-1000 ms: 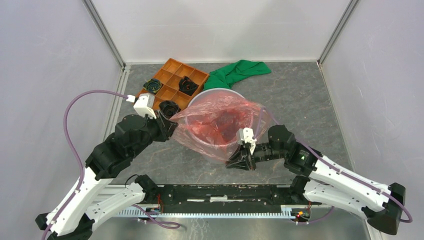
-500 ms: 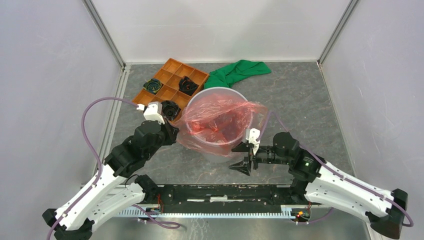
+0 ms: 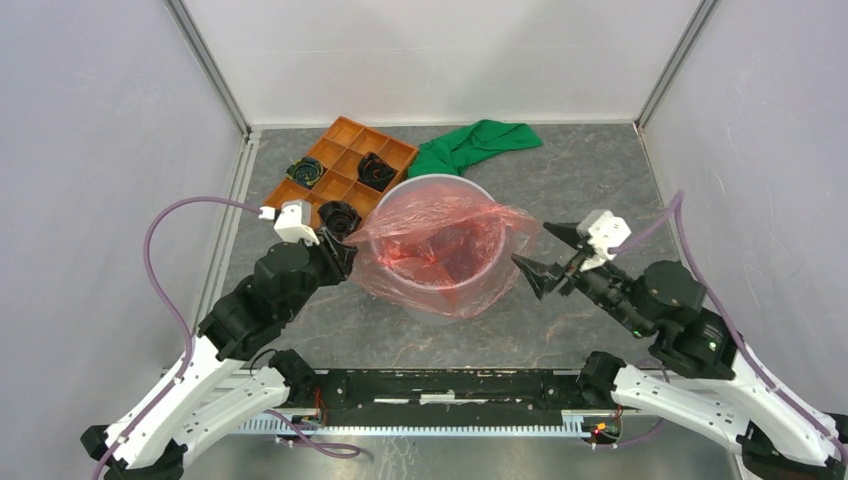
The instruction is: Put the trash bags into the trash bin
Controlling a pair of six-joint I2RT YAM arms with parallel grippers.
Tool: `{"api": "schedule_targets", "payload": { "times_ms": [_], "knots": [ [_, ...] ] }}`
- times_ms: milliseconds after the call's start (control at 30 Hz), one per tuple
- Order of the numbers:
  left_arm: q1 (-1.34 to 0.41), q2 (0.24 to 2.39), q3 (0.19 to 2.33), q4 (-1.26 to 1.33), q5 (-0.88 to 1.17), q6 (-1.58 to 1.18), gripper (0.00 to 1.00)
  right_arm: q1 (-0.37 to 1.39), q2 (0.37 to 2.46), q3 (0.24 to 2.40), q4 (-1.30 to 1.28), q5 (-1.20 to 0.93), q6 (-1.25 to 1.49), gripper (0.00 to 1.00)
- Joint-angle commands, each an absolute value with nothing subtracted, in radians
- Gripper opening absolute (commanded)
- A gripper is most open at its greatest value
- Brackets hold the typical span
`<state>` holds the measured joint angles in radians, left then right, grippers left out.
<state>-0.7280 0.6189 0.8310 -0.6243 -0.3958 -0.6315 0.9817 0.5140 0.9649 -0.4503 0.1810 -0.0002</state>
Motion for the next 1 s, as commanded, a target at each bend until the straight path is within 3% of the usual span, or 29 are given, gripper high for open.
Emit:
{"api": "schedule_targets", "payload": {
  "times_ms": [0,300,733,833,967],
  "knots": [
    [-0.727,0.609,0.895,-0.623,-0.452,-0.624,0.40,0.987,0.644,0.970,-0.324,0.338,-0.230,0.81],
    [-0.727,0.639,0.916,-0.593,-0.459,-0.604,0.40,0.986,0.926,1.081,-0.238,0.326,-0.441,0.78],
    [-0.727,0.665,0.929,-0.602,-0.479,-0.578,0.37,0.978,1.176,1.246,-0.154,0.354,-0.431,0.76],
    [-0.727,0.675,0.927,-0.603,-0.479,-0.582,0.37,0.942,1.223,1.276,-0.126,0.326,-0.394,0.63],
    [-0.725,0.729,0.966,-0.644,-0.464,-0.588,0.37,0.845,1.264,1.303,-0.094,0.199,-0.300,0.30]
  ]
}}
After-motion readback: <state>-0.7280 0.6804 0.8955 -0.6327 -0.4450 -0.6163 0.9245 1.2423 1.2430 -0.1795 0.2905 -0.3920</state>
